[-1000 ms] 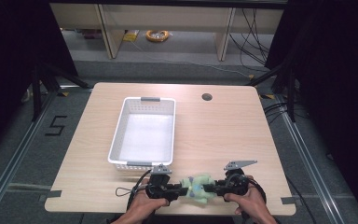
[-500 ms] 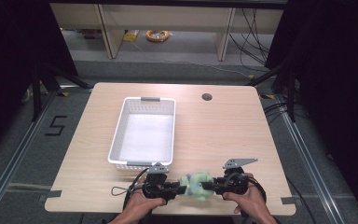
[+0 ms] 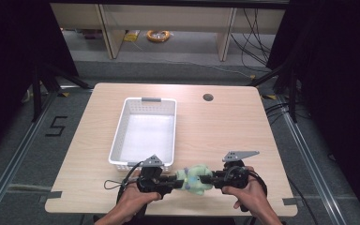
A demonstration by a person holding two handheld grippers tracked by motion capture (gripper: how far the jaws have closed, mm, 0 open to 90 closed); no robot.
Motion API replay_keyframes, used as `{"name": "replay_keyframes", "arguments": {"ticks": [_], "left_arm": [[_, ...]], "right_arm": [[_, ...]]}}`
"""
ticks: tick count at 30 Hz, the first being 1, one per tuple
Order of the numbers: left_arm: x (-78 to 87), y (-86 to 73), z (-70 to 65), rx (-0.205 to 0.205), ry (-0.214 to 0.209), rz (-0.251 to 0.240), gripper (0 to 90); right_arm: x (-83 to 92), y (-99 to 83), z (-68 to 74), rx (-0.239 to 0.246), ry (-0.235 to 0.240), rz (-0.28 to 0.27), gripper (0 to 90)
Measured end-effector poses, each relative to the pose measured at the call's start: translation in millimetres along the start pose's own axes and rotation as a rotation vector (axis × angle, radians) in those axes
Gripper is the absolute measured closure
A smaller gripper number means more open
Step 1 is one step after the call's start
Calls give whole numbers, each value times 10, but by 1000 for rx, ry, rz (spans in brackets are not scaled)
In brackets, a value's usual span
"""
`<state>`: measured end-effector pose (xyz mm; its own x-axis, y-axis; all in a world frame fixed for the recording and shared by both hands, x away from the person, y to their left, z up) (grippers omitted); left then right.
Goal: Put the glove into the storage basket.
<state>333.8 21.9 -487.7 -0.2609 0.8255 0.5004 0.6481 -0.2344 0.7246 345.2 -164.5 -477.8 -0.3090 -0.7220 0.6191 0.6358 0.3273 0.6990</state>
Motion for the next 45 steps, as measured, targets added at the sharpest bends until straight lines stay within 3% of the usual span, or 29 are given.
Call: {"name": "replay_keyframes", "arguments": {"ticks": [5, 6, 7, 8, 9, 15, 21, 24, 25, 34, 35, 45], "left_arm": [[77, 103, -17, -10, 11, -2, 729], [96, 122, -20, -11, -1, 0, 729], [120, 152, -22, -7, -1, -7, 729], [139, 167, -26, -3, 1, -5, 729], [174, 207, -21, -15, 10, -11, 729], [307, 342, -6, -16, 7, -32, 727], [441, 438, 64, -4, 30, -32, 725], [512, 477, 113, -3, 42, -28, 725], [546, 493, 142, 0, 52, -28, 725], [762, 559, 359, 24, 80, -4, 726], [785, 569, 386, 31, 94, -15, 726], [946, 613, 703, 73, 126, 1, 725]], "right_arm": [[38, 84, 60, -24, 9, 5, 731], [49, 112, 43, -7, -11, 1, 731], [54, 141, 61, -9, 11, 1, 730], [64, 184, 50, 15, 2, -6, 730], [69, 203, 92, -14, 13, -5, 730], [102, 441, 134, 42, 4, -1, 730], [80, 645, 199, 52, 2, 9, 730], [24, 749, 219, 80, 8, 8, 730], [6, 768, 236, 64, 16, 8, 730], [-234, 995, 305, 79, 22, 28, 731], [-268, 1027, 296, 101, 18, 23, 731], [-583, 1275, 312, 80, 26, 44, 730]]}}
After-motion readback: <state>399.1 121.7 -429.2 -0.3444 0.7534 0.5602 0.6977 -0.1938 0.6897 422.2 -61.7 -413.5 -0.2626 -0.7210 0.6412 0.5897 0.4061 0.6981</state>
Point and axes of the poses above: each handheld gripper's, and its own axes: x roughly backward along the jaws, y roughly out of its top, z roughly to its left, the point moved 6 cm from there along -x, roughly forward along the jaws, and after that the axes turned 3 degrees about -y, right-handed, at the moved point
